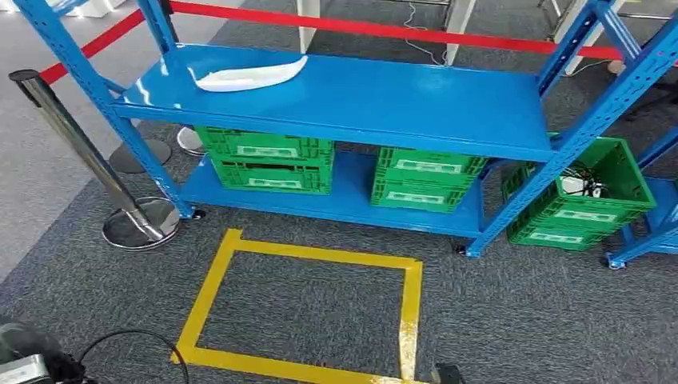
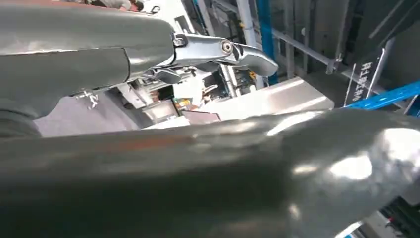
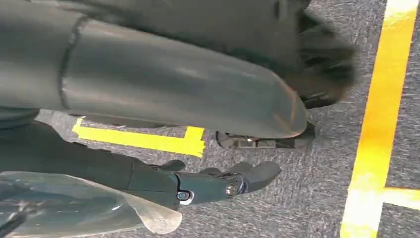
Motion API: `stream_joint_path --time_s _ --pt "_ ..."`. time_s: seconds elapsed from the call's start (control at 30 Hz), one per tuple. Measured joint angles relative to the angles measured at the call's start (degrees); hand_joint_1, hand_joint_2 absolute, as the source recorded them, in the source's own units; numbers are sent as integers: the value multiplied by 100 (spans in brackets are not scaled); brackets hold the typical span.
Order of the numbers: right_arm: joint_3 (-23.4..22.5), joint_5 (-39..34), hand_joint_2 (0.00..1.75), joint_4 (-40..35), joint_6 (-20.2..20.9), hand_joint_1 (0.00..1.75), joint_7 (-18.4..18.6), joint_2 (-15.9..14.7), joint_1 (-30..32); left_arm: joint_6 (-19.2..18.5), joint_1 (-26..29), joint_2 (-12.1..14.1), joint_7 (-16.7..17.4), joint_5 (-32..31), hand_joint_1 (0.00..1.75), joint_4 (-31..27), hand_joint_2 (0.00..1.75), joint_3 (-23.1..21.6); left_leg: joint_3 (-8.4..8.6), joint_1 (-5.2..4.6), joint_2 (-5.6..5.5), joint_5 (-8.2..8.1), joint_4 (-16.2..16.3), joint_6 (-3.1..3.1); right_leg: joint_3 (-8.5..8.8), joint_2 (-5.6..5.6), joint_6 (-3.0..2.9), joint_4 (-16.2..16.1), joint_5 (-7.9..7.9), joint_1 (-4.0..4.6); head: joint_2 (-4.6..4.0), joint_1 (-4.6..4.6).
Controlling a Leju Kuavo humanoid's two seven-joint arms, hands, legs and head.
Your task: Take the parts from the cabinet and place them on the table.
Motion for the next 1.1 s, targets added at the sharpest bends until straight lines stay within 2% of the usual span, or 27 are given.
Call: stream_joint_path --time_s 0.03,0.07,0.13,0.17,0.2,0.3,0.37,0.4,0.47,0.5,0.53,0.57,0.6,0.67,0.7,0.73,0.83,0.9,0.93,1.0,1.03,1.07,1.1 --pt "0 2 0 0 0 0 4 0 8 0 6 -2 0 -2 0 0 0 0 10 -9 -3 -5 1 6 -57 -1 -7 49 74 2 0 0" --pt "0 2 0 0 0 0 9 0 12 0 9 -2 0 -4 0 0 0 0 26 -12 -9 -14 1 8 15 0 -21 -142 265 4 0 0" --pt "0 2 0 0 0 0 9 0 6 0 10 -2 0 -7 0 0 0 0 85 -15 -19 -48 3 -5 453 -2 -75 -1120 829 11 0 2" --pt "0 2 0 0 7 0 26 0 1 0 11 -4 0 -7 0 -2 0 0 107 -15 -19 -72 3 -22 636 -6 -104 -1593 958 16 0 2" --pt "0 4 0 0 11 0 39 0 -12 0 8 -2 7 -7 0 -4 0 0 98 -60 -20 -94 31 -54 751 -4 -103 -1686 889 44 0 -7" --pt "0 7 0 0 17 0 68 0 6 0 6 0 20 -7 0 -4 0 -4 89 -37 -21 -81 19 -121 737 9 -145 -1700 877 59 0 -7" --pt "-2 11 0 0 11 0 76 4 7 0 5 7 26 2 0 -22 0 -4 106 -36 -24 -167 79 -190 795 -1 -206 -1759 900 2 0 -8" --pt "-2 13 0 0 13 0 76 2 0 2 -10 9 26 4 0 -31 0 -4 6 -34 -22 -312 311 -224 816 -4 -241 -1764 885 -3 0 -65" --pt "-2 17 0 0 13 0 77 4 -11 0 -9 9 28 22 0 -31 0 -4 -441 -5 -22 -738 1235 -270 833 -11 -270 -1763 867 2 0 -70" --pt "-2 18 0 0 13 0 76 4 -9 0 -8 7 28 31 0 -31 0 -7 -671 -3 -22 -874 1669 -284 838 -12 -281 -1761 858 3 0 -70" --pt "-2 17 0 0 13 0 77 4 -5 0 -5 9 28 31 0 -31 0 -9 -786 2 -22 -871 1851 -291 845 -10 -282 -1761 853 3 0 -68" --pt "-2 17 0 0 13 0 77 4 -2 0 -3 9 31 42 0 -31 0 -9 -764 6 -22 -717 1760 -288 865 -4 -282 -1761 841 3 0 -70" --pt "-2 17 0 0 13 0 76 4 -1 0 -3 9 31 50 0 -31 0 -9 -632 6 -22 -459 1427 -274 889 7 -278 -1760 825 3 0 -74" --pt "-2 17 0 0 11 0 79 4 -1 0 -2 9 33 74 0 -33 0 -9 -198 7 -22 75 444 -233 960 21 -256 -1761 785 3 0 -74" --pt "-2 17 0 0 11 0 81 4 1 0 -4 11 33 79 0 -33 0 -9 -65 4 -24 39 195 -211 977 22 -235 -1769 768 2 0 -62" --pt "-2 17 0 0 11 0 81 4 -13 0 6 11 39 79 0 -35 0 -11 -59 -28 -24 47 130 -207 956 22 -201 -1746 759 43 0 -74" --pt "0 15 0 0 13 0 101 4 -5 2 30 11 50 81 0 -46 0 -11 -78 -49 -29 5 96 -130 939 11 -125 -1792 772 15 0 -63" --pt "0 15 0 0 13 0 114 4 -12 0 28 7 50 79 0 -59 0 -11 -26 -3 -19 42 7 -54 913 16 -54 -1751 690 9 0 -61" --pt "0 15 0 0 13 0 111 4 -18 2 21 2 46 79 0 -63 0 -17 -16 -3 -17 35 -4 -29 808 8 -42 -1524 549 17 0 -33" --pt "0 15 0 0 13 0 118 4 -24 0 33 2 44 79 0 -63 0 -18 -18 -13 -7 23 -3 8 348 6 -17 -624 159 9 0 -18" --pt "0 15 0 0 13 0 129 4 -14 0 30 2 42 77 0 -63 0 -17 -18 -23 -6 10 -1 28 106 5 -10 -190 26 12 0 -9" --pt "0 15 0 0 13 0 131 4 -3 0 34 0 39 77 0 -63 0 -17 -12 -29 -8 5 0 35 -38 6 -6 25 26 13 0 -7" --pt "0 15 0 0 13 0 131 4 6 0 36 0 37 77 0 -63 0 -17 6 -34 -15 -4 0 46 -43 6 -15 -53 184 13 0 -11"
